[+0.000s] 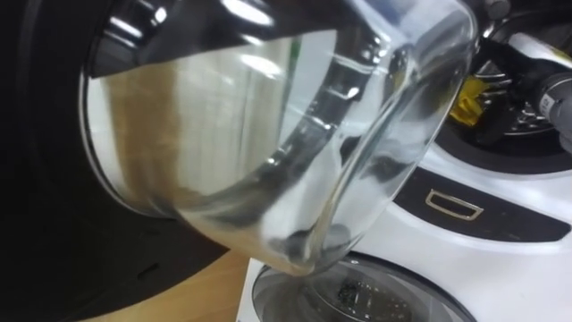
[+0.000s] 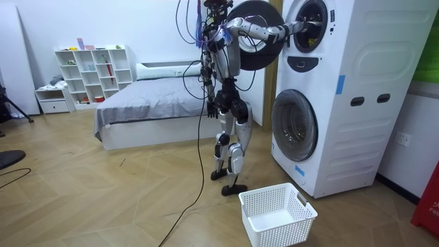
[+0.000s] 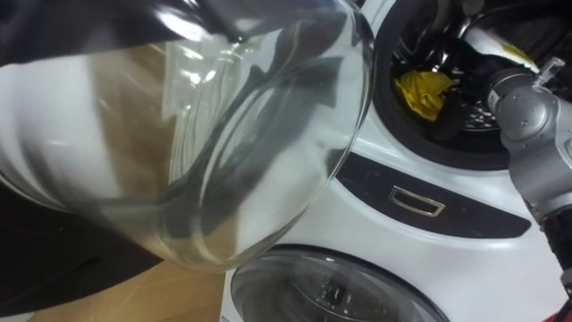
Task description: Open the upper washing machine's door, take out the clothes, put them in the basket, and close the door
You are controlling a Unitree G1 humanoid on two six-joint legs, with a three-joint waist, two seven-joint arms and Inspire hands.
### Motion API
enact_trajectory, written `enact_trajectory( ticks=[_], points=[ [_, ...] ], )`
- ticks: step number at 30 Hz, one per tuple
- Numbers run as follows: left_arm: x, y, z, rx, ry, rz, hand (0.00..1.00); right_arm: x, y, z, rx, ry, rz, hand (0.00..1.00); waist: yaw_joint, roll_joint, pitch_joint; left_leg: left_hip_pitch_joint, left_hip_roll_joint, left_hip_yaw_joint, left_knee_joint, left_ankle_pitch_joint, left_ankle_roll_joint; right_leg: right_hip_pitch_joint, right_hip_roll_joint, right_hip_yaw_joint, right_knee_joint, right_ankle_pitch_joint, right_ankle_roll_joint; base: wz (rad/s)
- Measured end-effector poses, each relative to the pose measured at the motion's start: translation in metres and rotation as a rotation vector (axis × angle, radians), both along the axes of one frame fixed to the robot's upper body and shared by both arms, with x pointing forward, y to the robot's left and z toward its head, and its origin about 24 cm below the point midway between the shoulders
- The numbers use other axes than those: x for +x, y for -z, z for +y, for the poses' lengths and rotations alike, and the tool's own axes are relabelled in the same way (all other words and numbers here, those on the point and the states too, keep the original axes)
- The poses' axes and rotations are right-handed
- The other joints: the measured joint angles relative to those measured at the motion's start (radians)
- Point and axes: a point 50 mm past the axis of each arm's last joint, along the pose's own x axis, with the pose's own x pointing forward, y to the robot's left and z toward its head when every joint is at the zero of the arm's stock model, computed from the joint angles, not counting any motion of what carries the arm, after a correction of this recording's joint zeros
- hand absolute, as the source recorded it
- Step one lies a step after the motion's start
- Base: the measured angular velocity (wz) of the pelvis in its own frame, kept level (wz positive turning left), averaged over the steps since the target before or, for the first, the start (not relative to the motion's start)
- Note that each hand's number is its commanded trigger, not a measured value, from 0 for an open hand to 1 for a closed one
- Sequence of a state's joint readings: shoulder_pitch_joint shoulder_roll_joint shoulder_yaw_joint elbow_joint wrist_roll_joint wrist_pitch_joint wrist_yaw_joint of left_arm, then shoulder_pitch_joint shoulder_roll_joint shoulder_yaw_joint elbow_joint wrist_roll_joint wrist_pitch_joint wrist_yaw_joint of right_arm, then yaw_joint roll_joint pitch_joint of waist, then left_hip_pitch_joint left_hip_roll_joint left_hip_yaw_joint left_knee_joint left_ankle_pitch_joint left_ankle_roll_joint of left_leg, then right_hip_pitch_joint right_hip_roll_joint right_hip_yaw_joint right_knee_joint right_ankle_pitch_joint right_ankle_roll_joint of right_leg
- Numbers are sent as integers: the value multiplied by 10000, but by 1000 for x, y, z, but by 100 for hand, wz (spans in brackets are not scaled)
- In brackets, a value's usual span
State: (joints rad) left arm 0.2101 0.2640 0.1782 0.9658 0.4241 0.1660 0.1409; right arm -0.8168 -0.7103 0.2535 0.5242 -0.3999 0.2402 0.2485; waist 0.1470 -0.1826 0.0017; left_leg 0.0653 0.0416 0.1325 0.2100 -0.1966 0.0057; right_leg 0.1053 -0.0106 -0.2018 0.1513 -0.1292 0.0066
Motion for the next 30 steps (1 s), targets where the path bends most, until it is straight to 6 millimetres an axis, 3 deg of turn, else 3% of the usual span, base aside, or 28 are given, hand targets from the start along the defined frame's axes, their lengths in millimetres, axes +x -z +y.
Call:
enact_trajectory(
  ticks=[1, 2, 10, 11, 15, 30],
  points=[
    [0, 0, 0, 0, -2, 5, 0, 0, 0, 0, -11, -31, 25, 82, 0, 0, 0, 0, 0, 0, -4, 0, 0, -2, 2, 6, 0, 0, 0, 0],
    [0, 0, 0, 0, -5, 11, 0, 0, -1, 1, -38, -89, 74, 100, 0, 0, 0, 2, 0, -1, -15, 1, -1, -4, 4, 11, 0, 0, 0, 0],
    [-1, 2, -3, -62, 232, 184, 0, -1, 2, 6, -2, -530, 780, 100, 32, -1, 2, 95, -6, 5, -110, 1, -1, 2, 18, 62, -1, 0, 0, -4],
    [-2, 2, -3, -72, 224, 194, 0, 0, 4, 7, 19, -596, 909, 100, 78, 45, 37, 143, -6, -11, -132, 1, -1, 28, 28, 61, -2, 0, 0, -13],
    [5, 1, -2, -75, 282, 57, 0, -1, 5, 0, 192, -330, 920, 100, 287, 26, 28, 175, -4, -136, -134, -1, -5, 79, 45, 0, -8, 0, 0, 3],
    [4, 2, 0, -166, 380, 320, 0, -1, 12, -6, 429, -84, 1241, 100, 360, 37, 73, 157, -9, -330, -121, -12, -20, 160, 56, -183, -12, 0, -1, 3]
  ],
)
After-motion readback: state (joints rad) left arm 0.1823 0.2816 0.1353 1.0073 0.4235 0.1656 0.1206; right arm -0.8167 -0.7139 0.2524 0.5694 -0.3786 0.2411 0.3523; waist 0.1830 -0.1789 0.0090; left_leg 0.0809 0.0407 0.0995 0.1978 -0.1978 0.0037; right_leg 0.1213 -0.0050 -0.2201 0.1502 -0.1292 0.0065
